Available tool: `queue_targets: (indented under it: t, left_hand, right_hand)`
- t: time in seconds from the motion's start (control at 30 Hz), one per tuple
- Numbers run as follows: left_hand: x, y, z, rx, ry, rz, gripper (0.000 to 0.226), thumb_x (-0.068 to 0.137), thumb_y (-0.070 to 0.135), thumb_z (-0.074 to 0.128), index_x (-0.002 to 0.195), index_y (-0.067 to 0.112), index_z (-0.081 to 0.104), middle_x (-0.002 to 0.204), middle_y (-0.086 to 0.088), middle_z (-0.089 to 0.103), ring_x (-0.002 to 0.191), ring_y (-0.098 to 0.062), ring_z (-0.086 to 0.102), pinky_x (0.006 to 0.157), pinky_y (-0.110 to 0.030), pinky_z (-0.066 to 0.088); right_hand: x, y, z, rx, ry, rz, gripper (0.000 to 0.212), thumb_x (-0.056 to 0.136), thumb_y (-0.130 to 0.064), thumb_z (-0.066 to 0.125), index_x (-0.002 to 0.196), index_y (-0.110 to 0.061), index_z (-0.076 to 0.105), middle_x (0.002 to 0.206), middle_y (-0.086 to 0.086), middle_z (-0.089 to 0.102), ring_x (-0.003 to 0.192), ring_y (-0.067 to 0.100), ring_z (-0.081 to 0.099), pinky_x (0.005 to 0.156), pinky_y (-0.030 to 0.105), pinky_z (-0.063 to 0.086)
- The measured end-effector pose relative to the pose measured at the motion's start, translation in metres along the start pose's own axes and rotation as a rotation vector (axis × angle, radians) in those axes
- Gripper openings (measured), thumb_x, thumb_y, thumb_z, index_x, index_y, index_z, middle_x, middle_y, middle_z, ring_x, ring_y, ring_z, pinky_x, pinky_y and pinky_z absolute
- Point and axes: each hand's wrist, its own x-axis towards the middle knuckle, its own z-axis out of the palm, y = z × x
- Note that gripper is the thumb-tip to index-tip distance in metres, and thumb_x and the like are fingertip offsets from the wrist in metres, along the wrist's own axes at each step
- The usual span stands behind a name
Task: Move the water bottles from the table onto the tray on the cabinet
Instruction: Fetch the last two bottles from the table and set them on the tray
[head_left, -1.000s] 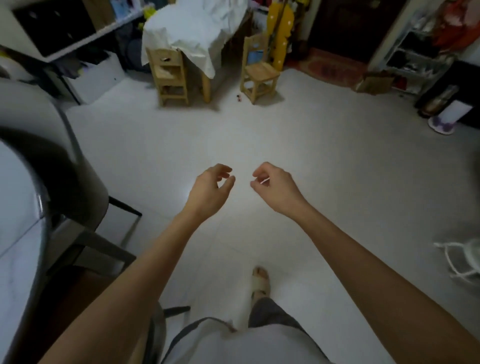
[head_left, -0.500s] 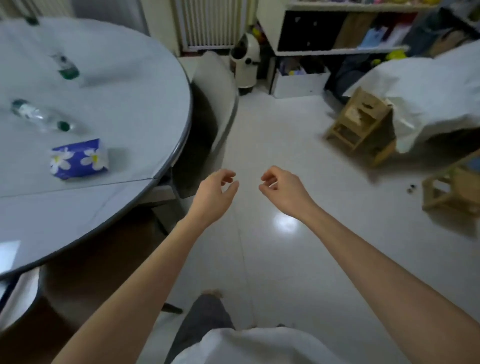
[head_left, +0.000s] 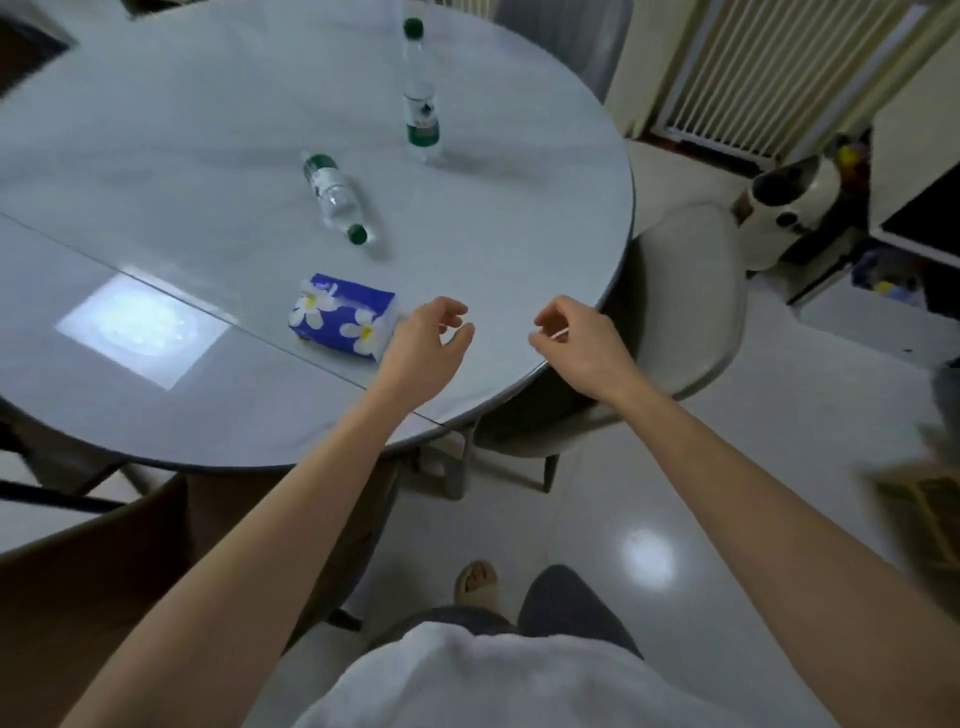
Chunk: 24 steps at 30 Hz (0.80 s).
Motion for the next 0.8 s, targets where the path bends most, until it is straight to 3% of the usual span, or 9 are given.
queue_targets:
  t: [0.1, 0.27, 0.5, 0.67, 0.8]
  left_hand:
    - [0.031, -0.008, -0.018, 0.011, 0.055, -0.074, 0.033, 0.096, 0.031, 0.052, 0.127, 0.018, 0.056, 0.12, 0.001, 0.063, 0.112, -0.014, 0.058, 0.095, -0.031, 0.047]
    - [0.102, -0.025, -0.042, 0.031, 0.184, -0.158, 0.031, 0.095, 0.027, 0.053, 0.124, 0.017, 0.058, 0.116, 0.001, 0.063, 0.11, -0.014, 0.057, 0.086, -0.025, 0.04]
    - [0.204, -0.046, -0.066, 0.119, 0.251, -0.247, 0.032, 0.095, 0.026, 0.054, 0.126, 0.016, 0.057, 0.122, -0.004, 0.062, 0.112, -0.022, 0.058, 0.093, -0.035, 0.047]
    - [0.277, -0.085, -0.094, 0.4, 0.171, -0.263, 0.043, 0.094, 0.025, 0.055, 0.136, 0.019, 0.047, 0.137, -0.008, 0.049, 0.119, -0.031, 0.05, 0.092, -0.047, 0.049]
    - [0.336, -0.13, -0.125, 0.626, -0.047, -0.099, 0.069, 0.086, 0.021, 0.063, 0.147, 0.019, 0.032, 0.151, -0.01, 0.034, 0.14, -0.033, 0.027, 0.106, -0.049, 0.038]
  right_hand:
    - [0.056, -0.01, -0.001, -0.021, -0.075, -0.056, 0.022, 0.09, -0.023, 0.061, 0.108, -0.01, 0.06, 0.103, 0.003, 0.066, 0.091, 0.02, 0.062, 0.08, 0.028, 0.046]
    - [0.17, -0.028, 0.01, 0.017, -0.096, -0.147, 0.023, 0.088, -0.019, 0.061, 0.108, -0.008, 0.06, 0.103, 0.005, 0.066, 0.093, 0.02, 0.061, 0.079, 0.027, 0.045]
    - [0.329, -0.04, 0.035, 0.116, -0.073, -0.148, 0.044, 0.087, -0.023, 0.065, 0.123, -0.005, 0.047, 0.127, 0.011, 0.053, 0.115, 0.024, 0.052, 0.092, 0.032, 0.04]
    - [0.423, -0.044, 0.065, 0.203, 0.015, -0.088, 0.067, 0.08, -0.028, 0.072, 0.134, -0.006, 0.036, 0.135, 0.012, 0.045, 0.123, 0.027, 0.045, 0.1, 0.035, 0.039]
    - [0.483, -0.041, 0.091, 0.277, 0.073, -0.064, 0.089, 0.073, -0.036, 0.078, 0.143, -0.016, 0.027, 0.144, 0.006, 0.038, 0.13, 0.023, 0.037, 0.101, 0.032, 0.034]
